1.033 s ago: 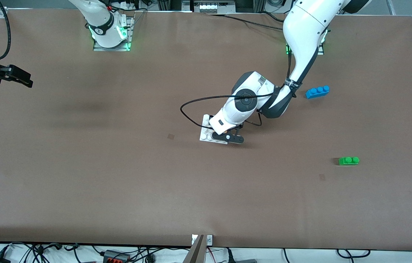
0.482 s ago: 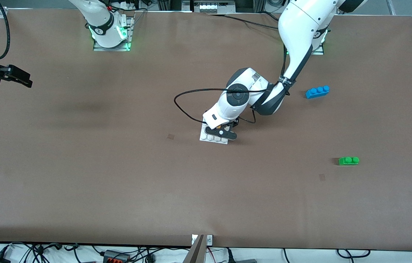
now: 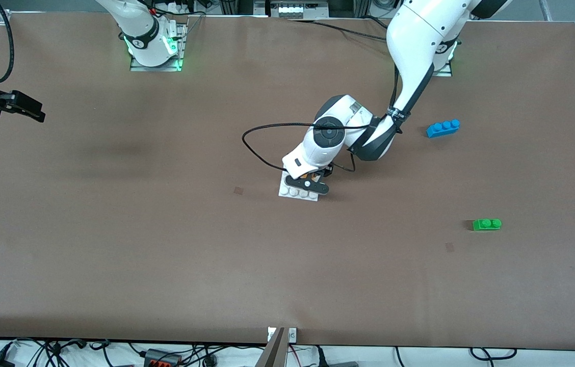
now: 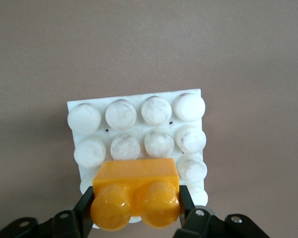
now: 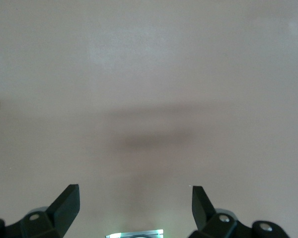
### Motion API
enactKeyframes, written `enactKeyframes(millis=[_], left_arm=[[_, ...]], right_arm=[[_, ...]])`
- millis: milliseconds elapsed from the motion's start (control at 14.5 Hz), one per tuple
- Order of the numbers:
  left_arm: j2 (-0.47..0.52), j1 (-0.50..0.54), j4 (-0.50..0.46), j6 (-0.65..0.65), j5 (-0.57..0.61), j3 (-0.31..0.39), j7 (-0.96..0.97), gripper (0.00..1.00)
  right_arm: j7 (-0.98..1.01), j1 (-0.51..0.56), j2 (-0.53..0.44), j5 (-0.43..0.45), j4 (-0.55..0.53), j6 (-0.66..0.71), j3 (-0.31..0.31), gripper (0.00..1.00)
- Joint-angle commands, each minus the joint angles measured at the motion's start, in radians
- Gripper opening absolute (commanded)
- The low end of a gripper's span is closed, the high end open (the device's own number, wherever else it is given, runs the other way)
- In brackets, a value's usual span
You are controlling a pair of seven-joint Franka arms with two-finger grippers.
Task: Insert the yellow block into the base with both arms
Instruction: 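Lower the yellow block onto the base studs and press down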
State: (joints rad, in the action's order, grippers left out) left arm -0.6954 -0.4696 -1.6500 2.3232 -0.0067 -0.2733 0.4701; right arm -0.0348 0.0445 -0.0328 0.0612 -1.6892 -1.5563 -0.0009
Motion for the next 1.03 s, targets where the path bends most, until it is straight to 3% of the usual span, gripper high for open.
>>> enactKeyframes(millis=[0,826,895,964], left_arm=[[0.002,-0.012,-0.01,-0.007,0.019,0.008,-0.011,0.3],[-0.009,-0.023,-0.016,-0.005,0.065,0.008,-0.008,0.33],[-0.012,-0.023,-0.016,-0.005,0.065,0.008,-0.007,0.43],[-0.015,-0.023,-0.011,-0.005,0.065,0.006,-0.001,0.8]], right_arm=[[-0.014,-0.002,-0.01,0.008,-0.006,0.001,-0.001,1.0],[-0.014,0.002,-0.01,0.005,-0.006,0.004,-0.004,1.0],[-0.014,0.002,-0.01,0.005,-0.006,0.004,-0.004,1.0],[-0.014,0.002,-0.01,0.005,-0.006,0.004,-0.004,1.0]])
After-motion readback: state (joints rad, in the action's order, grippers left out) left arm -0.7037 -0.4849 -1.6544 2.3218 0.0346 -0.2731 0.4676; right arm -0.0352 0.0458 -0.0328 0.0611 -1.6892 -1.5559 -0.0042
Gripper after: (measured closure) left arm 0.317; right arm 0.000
